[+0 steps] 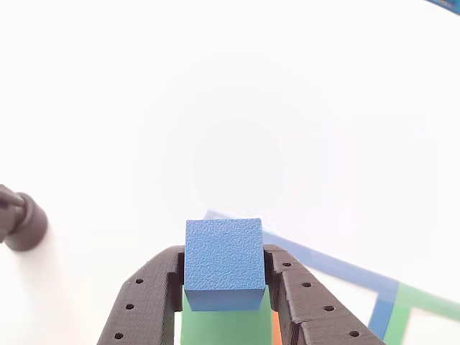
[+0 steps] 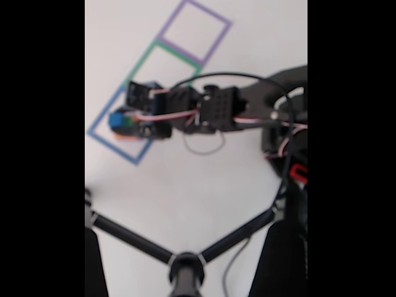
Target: Tower of hanoi
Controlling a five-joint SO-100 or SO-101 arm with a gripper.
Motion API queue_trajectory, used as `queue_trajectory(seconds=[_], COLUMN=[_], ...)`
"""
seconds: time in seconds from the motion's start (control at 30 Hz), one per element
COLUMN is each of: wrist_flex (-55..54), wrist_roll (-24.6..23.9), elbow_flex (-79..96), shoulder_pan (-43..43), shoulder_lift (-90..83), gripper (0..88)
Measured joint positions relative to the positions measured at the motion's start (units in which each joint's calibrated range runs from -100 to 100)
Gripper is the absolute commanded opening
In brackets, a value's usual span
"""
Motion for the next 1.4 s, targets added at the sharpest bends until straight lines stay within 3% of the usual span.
queue_trajectory(seconds=[0.27,0.6,1.07,1.4], wrist_flex=[-0.48,-0.88,-0.80,18.46], wrist_roll=[0.00,0.00,0.00,0.00], elbow_flex=[0.44,0.52,0.52,-5.57], shoulder_pan=[0.00,0.00,0.57,-0.08], shoulder_lift=[1.01,1.10,0.51,-10.81], gripper=[6.1,18.7,20.3,18.6])
